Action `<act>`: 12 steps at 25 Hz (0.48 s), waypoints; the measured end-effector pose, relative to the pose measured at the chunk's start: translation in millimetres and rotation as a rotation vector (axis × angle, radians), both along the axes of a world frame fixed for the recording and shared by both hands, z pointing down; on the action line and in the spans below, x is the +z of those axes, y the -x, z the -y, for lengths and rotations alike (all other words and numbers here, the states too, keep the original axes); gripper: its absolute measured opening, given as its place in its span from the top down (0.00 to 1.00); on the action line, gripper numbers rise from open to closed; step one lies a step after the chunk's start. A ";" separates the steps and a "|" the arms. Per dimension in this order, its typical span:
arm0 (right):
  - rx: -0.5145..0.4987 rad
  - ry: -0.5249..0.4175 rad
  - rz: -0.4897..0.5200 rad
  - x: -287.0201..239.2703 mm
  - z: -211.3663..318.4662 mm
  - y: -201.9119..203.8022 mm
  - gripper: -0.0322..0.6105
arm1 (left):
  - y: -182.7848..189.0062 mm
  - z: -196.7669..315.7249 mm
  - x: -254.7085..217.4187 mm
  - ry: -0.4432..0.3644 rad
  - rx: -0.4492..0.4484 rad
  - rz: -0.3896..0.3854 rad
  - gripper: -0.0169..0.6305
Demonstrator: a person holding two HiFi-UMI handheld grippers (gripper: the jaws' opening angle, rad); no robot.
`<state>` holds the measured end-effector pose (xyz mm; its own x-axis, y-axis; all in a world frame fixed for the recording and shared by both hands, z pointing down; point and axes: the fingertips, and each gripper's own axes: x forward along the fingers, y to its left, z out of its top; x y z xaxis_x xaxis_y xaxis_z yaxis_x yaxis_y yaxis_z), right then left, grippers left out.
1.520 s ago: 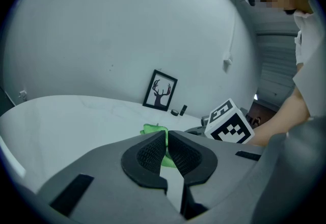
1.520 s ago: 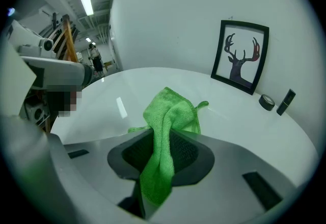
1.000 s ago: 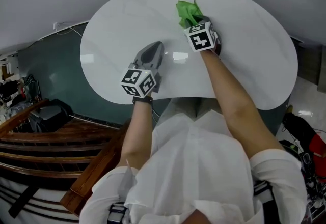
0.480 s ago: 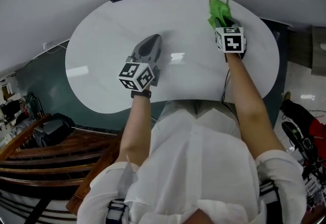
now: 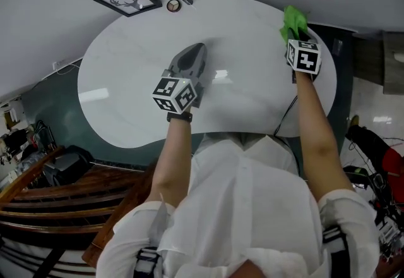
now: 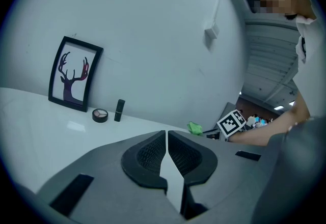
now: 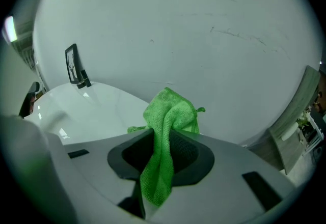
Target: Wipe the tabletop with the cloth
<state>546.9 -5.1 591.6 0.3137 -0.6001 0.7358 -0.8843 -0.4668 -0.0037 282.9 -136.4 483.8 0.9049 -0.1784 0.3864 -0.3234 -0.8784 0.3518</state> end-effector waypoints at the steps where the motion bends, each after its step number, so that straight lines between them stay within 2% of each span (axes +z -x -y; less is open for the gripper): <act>1: -0.003 0.000 -0.004 -0.3 9.2 2.5 0.82 | 1.3 0.7 1.4 0.001 -0.004 0.005 0.93; 5: -0.033 -0.005 -0.002 -0.9 59.2 21.4 0.82 | 13.9 10.5 7.4 0.002 -0.026 0.022 0.93; 12: -0.148 0.002 -0.004 -5.3 148.6 75.5 0.82 | 48.8 32.5 6.9 0.005 -0.084 0.016 0.93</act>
